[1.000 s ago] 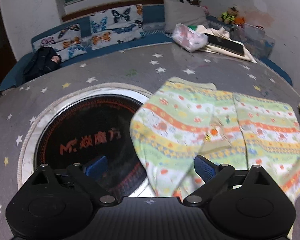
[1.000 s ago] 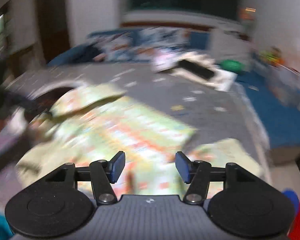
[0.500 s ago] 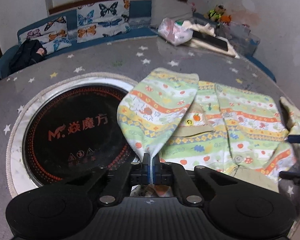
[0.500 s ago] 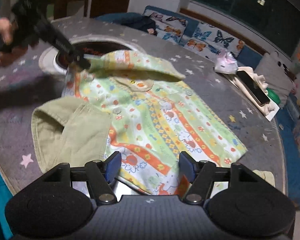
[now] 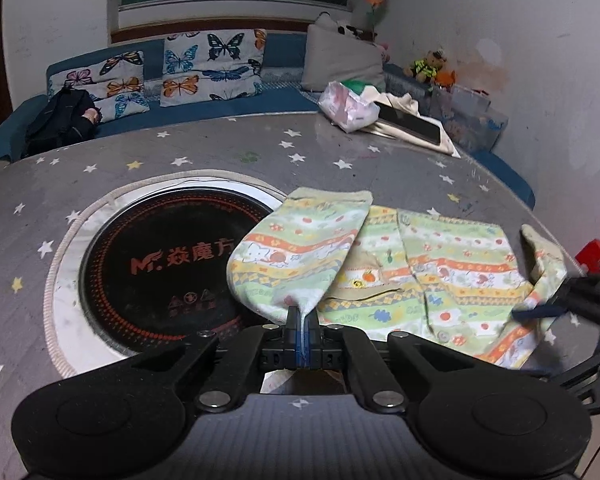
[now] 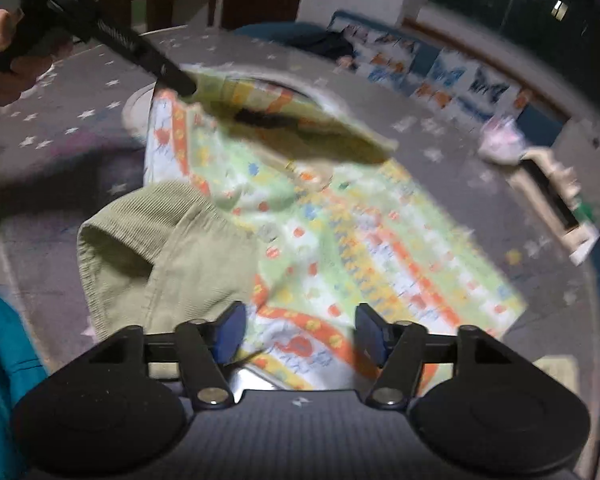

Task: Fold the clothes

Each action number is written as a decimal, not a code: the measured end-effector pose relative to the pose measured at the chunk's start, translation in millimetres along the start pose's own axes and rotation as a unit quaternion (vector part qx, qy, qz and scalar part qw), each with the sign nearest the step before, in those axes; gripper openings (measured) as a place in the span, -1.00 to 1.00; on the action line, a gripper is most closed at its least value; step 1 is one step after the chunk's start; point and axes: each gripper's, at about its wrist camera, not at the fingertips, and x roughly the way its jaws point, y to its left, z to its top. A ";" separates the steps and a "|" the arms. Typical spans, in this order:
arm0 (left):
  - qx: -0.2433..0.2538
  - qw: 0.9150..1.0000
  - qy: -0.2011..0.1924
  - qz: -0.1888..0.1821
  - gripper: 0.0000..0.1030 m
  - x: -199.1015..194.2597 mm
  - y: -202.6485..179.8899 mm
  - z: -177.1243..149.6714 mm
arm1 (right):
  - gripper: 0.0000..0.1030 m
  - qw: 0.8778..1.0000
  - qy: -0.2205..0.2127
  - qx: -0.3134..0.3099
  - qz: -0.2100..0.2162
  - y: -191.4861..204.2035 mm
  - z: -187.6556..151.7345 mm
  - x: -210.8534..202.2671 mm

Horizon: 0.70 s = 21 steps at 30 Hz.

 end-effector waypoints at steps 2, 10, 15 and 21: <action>-0.002 1.000 -0.003 0.001 -0.97 -9.4 4.0 -5.1 | -0.04 1.000 -0.003 0.012 0.013 -5.0 0.2 -4.0; 0.027 0.999 0.028 0.013 -0.59 -18.7 17.6 -29.6 | -0.04 0.996 -0.017 0.060 0.064 -25.0 0.9 -20.1; 0.046 0.999 0.005 0.016 0.07 -26.6 16.6 -21.9 | -0.01 0.992 -0.024 0.113 0.048 -55.4 1.4 -16.2; 0.050 0.998 -0.020 0.010 0.51 -24.5 14.2 0.4 | 0.10 0.981 -0.031 0.193 -0.007 -105.1 1.9 -1.1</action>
